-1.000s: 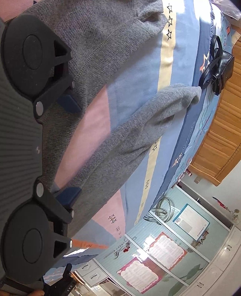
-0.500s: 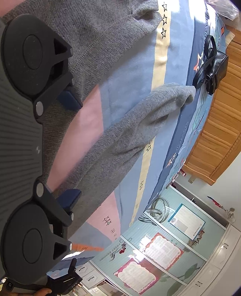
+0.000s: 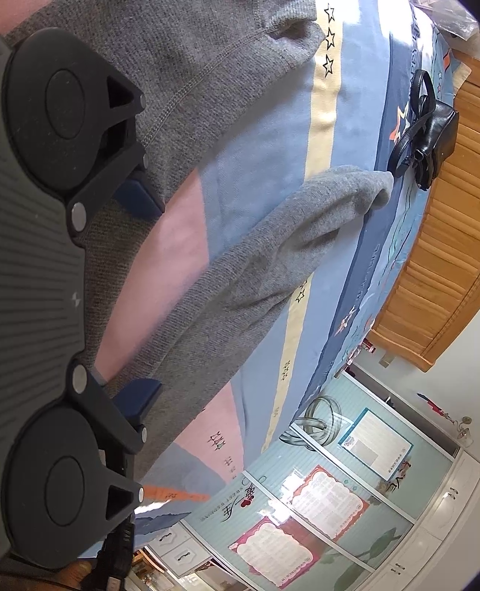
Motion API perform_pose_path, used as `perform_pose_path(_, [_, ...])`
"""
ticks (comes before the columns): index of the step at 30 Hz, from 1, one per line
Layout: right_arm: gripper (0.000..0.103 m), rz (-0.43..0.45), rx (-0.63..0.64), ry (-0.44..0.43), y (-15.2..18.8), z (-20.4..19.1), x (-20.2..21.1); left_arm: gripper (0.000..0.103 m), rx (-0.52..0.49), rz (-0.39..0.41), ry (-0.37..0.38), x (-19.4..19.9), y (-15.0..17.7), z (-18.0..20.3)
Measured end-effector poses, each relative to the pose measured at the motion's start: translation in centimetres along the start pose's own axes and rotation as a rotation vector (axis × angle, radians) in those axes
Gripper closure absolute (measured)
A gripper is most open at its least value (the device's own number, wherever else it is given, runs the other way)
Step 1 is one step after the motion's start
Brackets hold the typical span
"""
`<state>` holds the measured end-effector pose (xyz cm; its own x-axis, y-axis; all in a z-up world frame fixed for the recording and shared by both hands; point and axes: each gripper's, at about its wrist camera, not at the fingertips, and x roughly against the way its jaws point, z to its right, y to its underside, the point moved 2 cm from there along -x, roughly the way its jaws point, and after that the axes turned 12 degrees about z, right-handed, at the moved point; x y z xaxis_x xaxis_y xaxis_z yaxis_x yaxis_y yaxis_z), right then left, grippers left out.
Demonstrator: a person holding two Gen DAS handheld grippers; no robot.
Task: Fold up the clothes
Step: 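Lower the right gripper onto the sweater and grasp its edge, then lift the grasped grey sweater edge with the right gripper and pull it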
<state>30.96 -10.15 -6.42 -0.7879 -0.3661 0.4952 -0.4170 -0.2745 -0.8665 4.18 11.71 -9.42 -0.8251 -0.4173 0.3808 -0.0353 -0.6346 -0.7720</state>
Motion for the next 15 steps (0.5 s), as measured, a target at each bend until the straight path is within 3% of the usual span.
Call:
perform_pose_path(1, [0.095,0.015,0.222,0.055,0.7,-2.1,0.9,0.008,-0.002,0.000,0.000,0.0,0.0,0.0])
perform_pose_path(3, [0.095,0.030,0.438,0.076,2.3,-4.8,1.8,0.007,-0.005,0.000,0.000,0.0,0.1,0.1])
perform_pose_path(8, [0.095,0.127,0.809,0.210,5.4,-8.0,2.6,0.006,-0.006,0.000,0.001,-0.1,0.1,0.1])
perform_pose_path(10, [0.095,0.149,0.892,0.241,5.8,-8.3,2.8,0.006,-0.005,0.000,0.002,-0.1,0.1,0.0])
perform_pose_path(15, [0.094,0.202,0.852,0.305,3.0,-6.8,2.3,0.006,-0.010,0.004,0.002,0.0,0.2,0.1])
